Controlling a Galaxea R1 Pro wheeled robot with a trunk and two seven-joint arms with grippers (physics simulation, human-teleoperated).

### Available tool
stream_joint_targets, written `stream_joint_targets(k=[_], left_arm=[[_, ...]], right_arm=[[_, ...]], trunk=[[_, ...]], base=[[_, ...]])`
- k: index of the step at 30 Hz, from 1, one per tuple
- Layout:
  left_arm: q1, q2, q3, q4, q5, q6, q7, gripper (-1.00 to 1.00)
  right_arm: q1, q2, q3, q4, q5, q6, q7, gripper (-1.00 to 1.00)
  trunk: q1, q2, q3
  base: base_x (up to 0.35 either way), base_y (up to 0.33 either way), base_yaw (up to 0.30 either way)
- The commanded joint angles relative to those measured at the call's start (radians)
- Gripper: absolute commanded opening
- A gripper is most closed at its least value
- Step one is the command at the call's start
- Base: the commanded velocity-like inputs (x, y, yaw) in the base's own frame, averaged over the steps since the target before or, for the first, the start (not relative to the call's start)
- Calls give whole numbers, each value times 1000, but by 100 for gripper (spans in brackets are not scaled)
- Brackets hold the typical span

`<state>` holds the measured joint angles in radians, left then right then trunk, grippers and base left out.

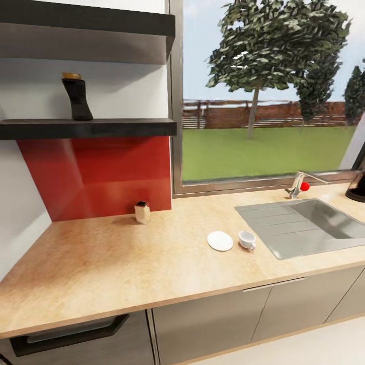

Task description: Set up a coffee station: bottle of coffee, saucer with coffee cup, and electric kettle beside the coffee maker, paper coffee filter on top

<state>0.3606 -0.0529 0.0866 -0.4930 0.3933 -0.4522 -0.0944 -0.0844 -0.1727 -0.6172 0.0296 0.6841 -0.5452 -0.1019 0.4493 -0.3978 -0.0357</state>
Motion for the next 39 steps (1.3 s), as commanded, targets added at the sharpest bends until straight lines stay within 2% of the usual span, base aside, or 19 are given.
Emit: stream_joint_targets(k=[1,11,12,16,17,18,19,20,21,23,24,25,26,28,29,33,37,38,39], left_arm=[[0,-1,4,-1,10,1,-10,100],[0,-1,4,-1,16,0,-10,100],[0,0,5,-2,20,0,-9,100],[0,3,5,-2,21,3,-8,100],[0,3,5,-2,22,5,-8,100],[0,3,5,5,23,5,-8,100],[0,2,6,9,23,5,-8,100],[0,2,6,18,23,6,-8,100],[0,2,6,22,23,6,-8,100],[0,3,5,38,23,6,-8,100],[0,3,6,41,24,6,-8,100],[0,3,6,48,24,6,-8,100],[0,2,6,51,24,6,-8,100],[0,1,7,57,24,5,-8,100],[0,0,7,59,23,5,-8,100],[0,-4,8,67,23,4,-7,100],[0,0,12,78,30,4,-1,100],[0,3,14,89,44,4,0,100],[1,3,14,90,47,4,0,100]], right_arm=[[-1,-1,-4,3,11,-4,-9,100],[-1,-1,-4,3,12,-4,-8,100],[-1,20,-5,3,14,-2,-3,100],[-2,24,-12,-3,10,1,-7,100],[-3,27,-30,-56,-23,104,-6,100],[-3,57,-35,-214,-42,272,24,100],[-3,68,-35,-265,-45,320,41,100],[-3,91,-36,-386,-49,434,96,100],[-3,103,-36,-448,-51,494,126,100],[-3,178,-31,-798,-54,783,262,100],[-3,195,-30,-866,-54,831,281,100],[-3,255,-27,-1066,-52,952,322,100],[-3,295,-25,-1190,-50,1013,340,100],[-3,340,-11,-1335,-47,1079,364,100],[-3,347,-1,-1367,-46,1100,371,100],[-14,347,110,-1485,-57,1310,412,100],[-117,347,170,-1507,-64,1434,466,100],[-201,347,187,-1510,-65,1545,498,100],[-223,347,193,-1511,-65,1573,503,100]], trunk=[[1,-2,-2],[1,-2,-2],[1,-2,-2],[1,-2,-2],[1,-2,-2],[1,-2,-2],[1,-2,-2],[1,-2,-2],[1,-2,-2],[1,-2,-2],[1,-2,-2],[1,-2,-2],[1,-2,-2],[1,-2,-2],[1,-2,-2],[1,-2,-2],[1,-2,-2],[1,-2,-2],[1,-2,-2]], base=[[0,342,0],[0,256,0],[0,2,0],[0,1,0],[0,0,0],[0,0,0],[0,0,0],[0,0,0],[0,0,0],[0,0,0],[0,0,0],[0,0,0],[0,0,0],[0,0,0],[0,0,0],[0,0,0],[0,0,0],[0,0,0],[0,0,0]])
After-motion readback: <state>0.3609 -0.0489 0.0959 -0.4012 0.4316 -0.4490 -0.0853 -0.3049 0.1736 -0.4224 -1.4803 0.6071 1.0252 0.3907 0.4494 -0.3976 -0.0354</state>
